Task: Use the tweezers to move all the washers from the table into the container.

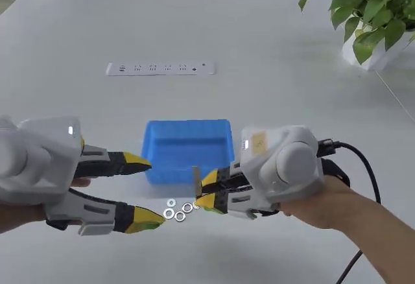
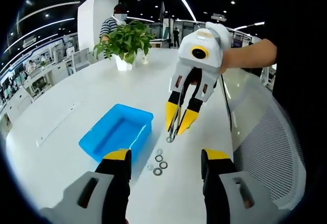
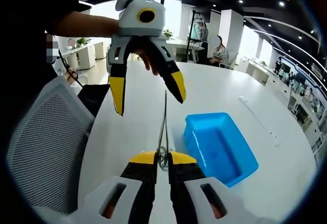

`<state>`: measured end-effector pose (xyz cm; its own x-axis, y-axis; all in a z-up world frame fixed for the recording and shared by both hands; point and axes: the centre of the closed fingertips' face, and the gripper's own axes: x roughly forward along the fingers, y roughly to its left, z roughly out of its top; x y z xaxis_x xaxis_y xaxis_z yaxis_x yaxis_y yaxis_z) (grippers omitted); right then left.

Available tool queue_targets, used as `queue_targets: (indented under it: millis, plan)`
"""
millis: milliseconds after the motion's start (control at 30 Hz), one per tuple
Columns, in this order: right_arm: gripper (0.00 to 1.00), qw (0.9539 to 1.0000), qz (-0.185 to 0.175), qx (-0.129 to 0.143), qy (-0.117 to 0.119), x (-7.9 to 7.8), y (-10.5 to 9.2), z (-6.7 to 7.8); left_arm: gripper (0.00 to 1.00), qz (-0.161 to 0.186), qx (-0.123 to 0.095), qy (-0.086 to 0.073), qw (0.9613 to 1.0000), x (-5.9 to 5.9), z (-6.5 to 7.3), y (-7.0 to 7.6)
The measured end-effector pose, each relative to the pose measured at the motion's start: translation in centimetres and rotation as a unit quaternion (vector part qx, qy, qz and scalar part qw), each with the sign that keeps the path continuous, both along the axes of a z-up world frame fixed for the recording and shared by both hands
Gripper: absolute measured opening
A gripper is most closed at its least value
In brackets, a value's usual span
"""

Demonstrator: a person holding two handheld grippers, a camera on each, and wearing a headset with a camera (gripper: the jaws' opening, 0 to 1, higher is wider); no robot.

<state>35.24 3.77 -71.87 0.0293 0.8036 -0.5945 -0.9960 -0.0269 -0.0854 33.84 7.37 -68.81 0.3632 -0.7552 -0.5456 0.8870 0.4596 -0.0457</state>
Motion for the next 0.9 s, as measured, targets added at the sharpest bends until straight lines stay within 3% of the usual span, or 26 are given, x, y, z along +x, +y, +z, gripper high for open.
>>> queue_targets:
  millis: [300,733,900]
  plan:
    - [0.09,0.9998,-0.009,0.016,-0.01,1.6,0.3,1.4,0.68,0.032,-0.023,-0.009,0.9992,-0.2,0.1,0.1]
    - [0.09,0.9993,-0.01,0.025,-0.026,4.3,0.5,2.0,0.82,0.068,-0.04,-0.019,0.9967,0.3,0.6,0.6]
    - [0.09,0.9991,-0.014,0.029,-0.029,5.3,1.0,1.8,0.83,0.072,-0.046,-0.017,0.9962,0.3,0.8,0.5]
